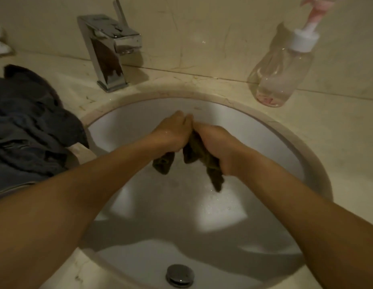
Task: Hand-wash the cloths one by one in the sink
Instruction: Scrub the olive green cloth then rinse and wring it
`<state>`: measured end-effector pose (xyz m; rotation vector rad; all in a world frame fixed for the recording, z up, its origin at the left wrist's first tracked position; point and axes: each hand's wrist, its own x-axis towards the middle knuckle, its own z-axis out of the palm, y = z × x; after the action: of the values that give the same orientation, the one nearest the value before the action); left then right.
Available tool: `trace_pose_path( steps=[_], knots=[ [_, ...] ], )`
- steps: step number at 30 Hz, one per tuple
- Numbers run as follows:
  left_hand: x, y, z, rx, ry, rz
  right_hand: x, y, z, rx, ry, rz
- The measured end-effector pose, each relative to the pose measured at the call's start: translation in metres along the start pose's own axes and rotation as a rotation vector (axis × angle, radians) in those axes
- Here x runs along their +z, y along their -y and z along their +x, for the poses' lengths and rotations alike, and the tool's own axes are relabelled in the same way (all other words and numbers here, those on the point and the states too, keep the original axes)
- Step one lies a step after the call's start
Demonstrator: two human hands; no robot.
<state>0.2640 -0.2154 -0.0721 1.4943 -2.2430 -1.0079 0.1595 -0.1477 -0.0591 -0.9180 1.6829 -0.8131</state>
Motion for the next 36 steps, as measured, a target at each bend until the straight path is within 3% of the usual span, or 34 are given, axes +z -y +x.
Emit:
trace_pose_path(
  steps=[3,6,7,9,11,13,17,20,23,25,27,30,31,33,35,36],
  knots=[
    [0.013,0.016,0.0,-0.022,0.116,0.352,-0.021,-0.009,0.009,0.094,0.035,-0.615],
    [0.013,0.025,0.0,0.034,0.029,0.572,-0.023,-0.017,0.017,-0.073,-0.096,-1.09],
    [0.011,0.025,0.0,0.102,-0.02,0.606,-0.023,-0.018,0.018,-0.124,-0.116,-1.143],
    [0.009,0.024,0.001,0.232,-0.004,0.545,-0.022,-0.021,0.019,-0.201,0.019,-1.188],
    [0.012,0.025,0.002,0.222,0.175,0.562,-0.015,-0.027,0.022,-0.185,0.243,-1.237],
    [0.017,0.03,0.001,0.166,0.352,0.634,-0.012,-0.035,0.025,-0.123,0.35,-1.31],
    [0.016,0.038,0.004,0.146,0.403,0.828,-0.015,-0.044,0.031,-0.147,0.122,-1.42],
    [0.016,0.038,0.002,0.134,0.263,0.845,-0.013,-0.043,0.035,-0.208,-0.104,-1.458],
    [0.016,0.038,0.001,0.102,0.257,0.872,-0.01,-0.047,0.039,-0.151,-0.097,-1.494],
    [0.016,0.039,0.001,0.057,0.362,0.898,-0.005,-0.047,0.041,-0.154,-0.073,-1.484],
    [0.017,0.04,0.0,0.059,0.359,0.877,-0.004,-0.043,0.04,-0.176,-0.082,-1.38],
    [0.016,0.037,0.004,0.068,0.319,0.779,-0.018,-0.032,0.036,-0.135,-0.044,-0.778],
    [0.014,0.036,0.004,0.053,0.306,0.665,-0.023,-0.028,0.035,-0.097,-0.017,-0.532],
    [0.009,0.028,0.004,-0.053,0.272,0.204,-0.032,-0.021,0.032,-0.044,0.005,-0.139],
    [0.007,0.014,0.003,-0.161,0.239,-0.326,-0.037,-0.017,0.034,-0.089,-0.046,0.017],
    [0.007,0.006,0.003,-0.195,0.186,-0.473,-0.037,-0.017,0.036,-0.117,-0.092,0.011]
  ],
)
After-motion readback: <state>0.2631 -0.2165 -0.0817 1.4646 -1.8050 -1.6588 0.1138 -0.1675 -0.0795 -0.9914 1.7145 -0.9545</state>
